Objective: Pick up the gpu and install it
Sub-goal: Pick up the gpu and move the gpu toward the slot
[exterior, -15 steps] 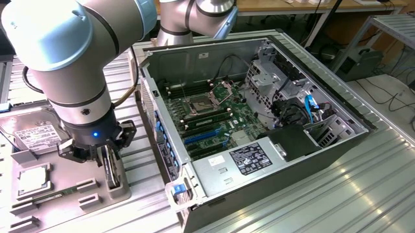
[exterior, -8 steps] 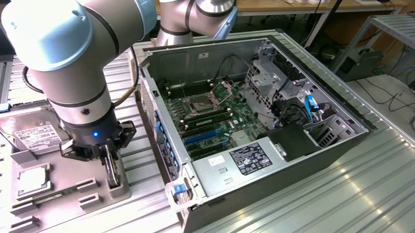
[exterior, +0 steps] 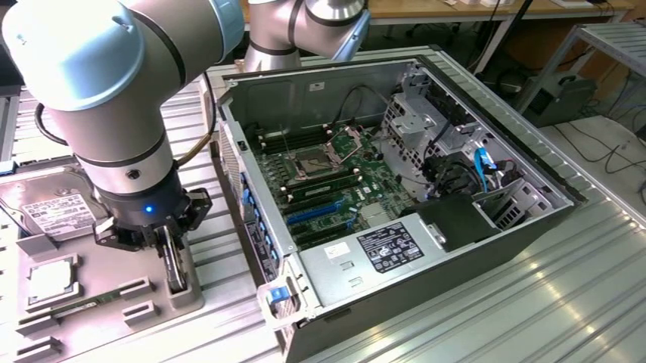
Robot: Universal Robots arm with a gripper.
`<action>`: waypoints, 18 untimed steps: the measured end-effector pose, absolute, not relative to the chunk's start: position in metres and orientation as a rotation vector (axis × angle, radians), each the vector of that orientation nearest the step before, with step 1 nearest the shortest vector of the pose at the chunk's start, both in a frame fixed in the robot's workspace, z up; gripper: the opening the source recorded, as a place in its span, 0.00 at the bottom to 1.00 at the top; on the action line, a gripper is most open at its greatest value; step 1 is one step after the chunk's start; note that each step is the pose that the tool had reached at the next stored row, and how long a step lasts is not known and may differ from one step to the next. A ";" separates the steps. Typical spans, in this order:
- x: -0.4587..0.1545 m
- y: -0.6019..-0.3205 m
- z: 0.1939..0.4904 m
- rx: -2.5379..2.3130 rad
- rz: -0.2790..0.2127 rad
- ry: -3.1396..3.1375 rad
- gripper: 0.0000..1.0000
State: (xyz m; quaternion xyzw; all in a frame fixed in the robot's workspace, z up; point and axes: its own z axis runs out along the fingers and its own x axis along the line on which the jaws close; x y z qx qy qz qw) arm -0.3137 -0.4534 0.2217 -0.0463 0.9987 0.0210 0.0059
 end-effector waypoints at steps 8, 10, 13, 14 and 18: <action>-0.314 -0.453 0.222 -0.109 0.065 3.127 0.29; -0.314 -0.453 0.222 -0.073 0.065 3.127 0.29; -0.314 -0.453 0.222 -0.064 0.065 3.127 0.29; -0.314 -0.453 0.222 -0.064 0.065 3.127 0.29; -0.314 -0.453 0.222 -0.064 0.065 3.127 0.29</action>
